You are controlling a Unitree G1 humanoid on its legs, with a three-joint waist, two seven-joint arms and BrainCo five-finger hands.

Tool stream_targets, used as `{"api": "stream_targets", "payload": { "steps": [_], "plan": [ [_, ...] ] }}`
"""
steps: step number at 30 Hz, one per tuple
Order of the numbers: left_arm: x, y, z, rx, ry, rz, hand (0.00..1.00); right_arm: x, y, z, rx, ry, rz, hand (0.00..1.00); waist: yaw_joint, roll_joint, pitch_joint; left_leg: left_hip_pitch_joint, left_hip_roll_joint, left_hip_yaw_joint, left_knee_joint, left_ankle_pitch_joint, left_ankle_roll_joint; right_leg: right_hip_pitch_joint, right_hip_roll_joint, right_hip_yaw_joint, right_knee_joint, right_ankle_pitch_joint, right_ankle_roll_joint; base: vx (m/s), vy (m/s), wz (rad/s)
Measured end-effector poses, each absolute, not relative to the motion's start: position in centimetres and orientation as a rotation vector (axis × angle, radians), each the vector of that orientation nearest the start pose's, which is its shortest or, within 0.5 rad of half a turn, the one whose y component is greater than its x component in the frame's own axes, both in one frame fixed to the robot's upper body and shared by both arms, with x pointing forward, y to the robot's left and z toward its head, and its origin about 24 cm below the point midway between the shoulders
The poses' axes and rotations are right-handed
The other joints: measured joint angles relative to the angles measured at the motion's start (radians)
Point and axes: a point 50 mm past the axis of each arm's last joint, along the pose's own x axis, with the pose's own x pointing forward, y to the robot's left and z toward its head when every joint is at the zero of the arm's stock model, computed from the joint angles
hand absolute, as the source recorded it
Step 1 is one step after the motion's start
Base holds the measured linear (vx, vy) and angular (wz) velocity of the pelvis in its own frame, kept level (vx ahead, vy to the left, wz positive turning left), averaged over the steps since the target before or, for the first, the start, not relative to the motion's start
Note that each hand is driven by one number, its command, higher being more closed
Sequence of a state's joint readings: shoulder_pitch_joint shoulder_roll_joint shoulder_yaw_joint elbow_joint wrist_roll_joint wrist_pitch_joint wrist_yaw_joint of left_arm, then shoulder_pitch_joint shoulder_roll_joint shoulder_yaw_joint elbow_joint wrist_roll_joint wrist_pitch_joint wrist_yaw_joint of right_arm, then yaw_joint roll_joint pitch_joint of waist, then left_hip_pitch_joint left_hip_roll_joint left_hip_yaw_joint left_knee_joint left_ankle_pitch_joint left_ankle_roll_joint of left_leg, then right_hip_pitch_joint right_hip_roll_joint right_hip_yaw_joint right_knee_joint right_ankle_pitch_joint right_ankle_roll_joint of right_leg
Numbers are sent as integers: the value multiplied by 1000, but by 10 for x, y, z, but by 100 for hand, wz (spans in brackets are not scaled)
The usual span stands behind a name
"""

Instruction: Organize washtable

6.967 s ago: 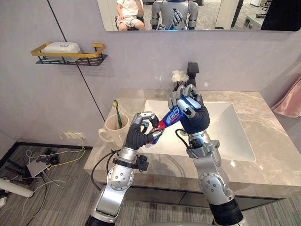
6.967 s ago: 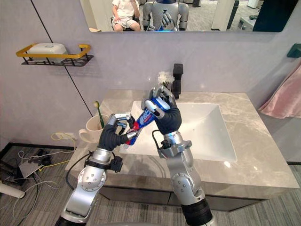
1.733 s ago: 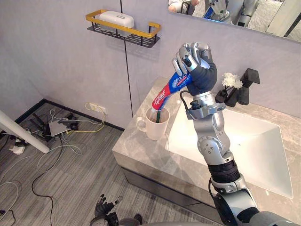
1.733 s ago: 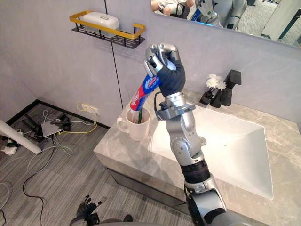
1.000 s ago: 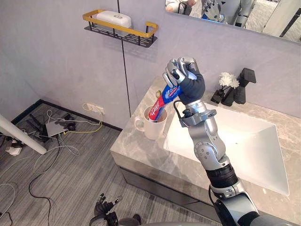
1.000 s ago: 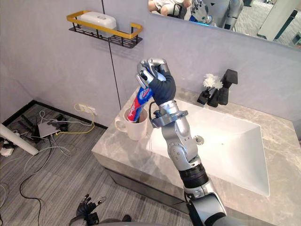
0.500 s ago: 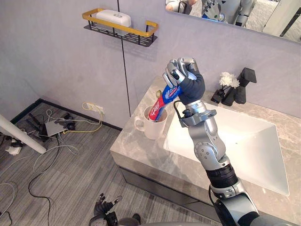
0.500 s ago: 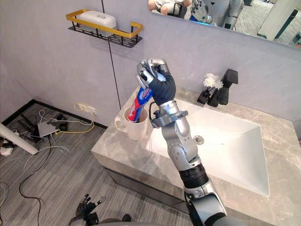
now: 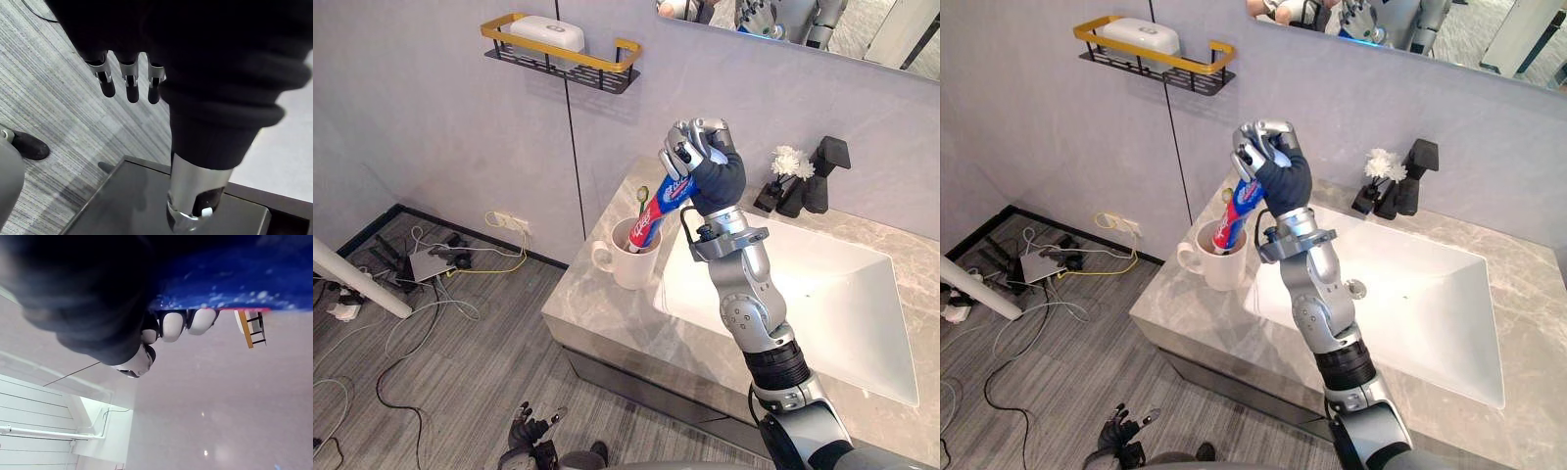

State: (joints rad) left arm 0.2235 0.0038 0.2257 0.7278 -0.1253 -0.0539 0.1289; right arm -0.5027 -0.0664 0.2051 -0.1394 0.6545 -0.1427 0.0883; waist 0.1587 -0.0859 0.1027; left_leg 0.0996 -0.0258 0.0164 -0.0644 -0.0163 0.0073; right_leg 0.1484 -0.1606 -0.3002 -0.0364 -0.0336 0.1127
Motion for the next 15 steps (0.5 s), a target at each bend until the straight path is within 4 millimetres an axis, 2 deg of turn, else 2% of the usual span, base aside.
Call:
{"api": "stream_targets", "payload": {
  "steps": [6,15],
  "plan": [
    [96,209,-139,-120,893,473,0,292,-76,211,536,-628,557,100,20,3,3,-1,3,0,0,0,0,-1,3,-1,-1,0,0,0,0,1],
    [84,214,-141,-105,919,487,0,294,-74,208,527,-616,553,100,22,1,5,-5,2,-8,0,0,0,-1,3,-3,-1,0,0,0,0,1]
  ]
}}
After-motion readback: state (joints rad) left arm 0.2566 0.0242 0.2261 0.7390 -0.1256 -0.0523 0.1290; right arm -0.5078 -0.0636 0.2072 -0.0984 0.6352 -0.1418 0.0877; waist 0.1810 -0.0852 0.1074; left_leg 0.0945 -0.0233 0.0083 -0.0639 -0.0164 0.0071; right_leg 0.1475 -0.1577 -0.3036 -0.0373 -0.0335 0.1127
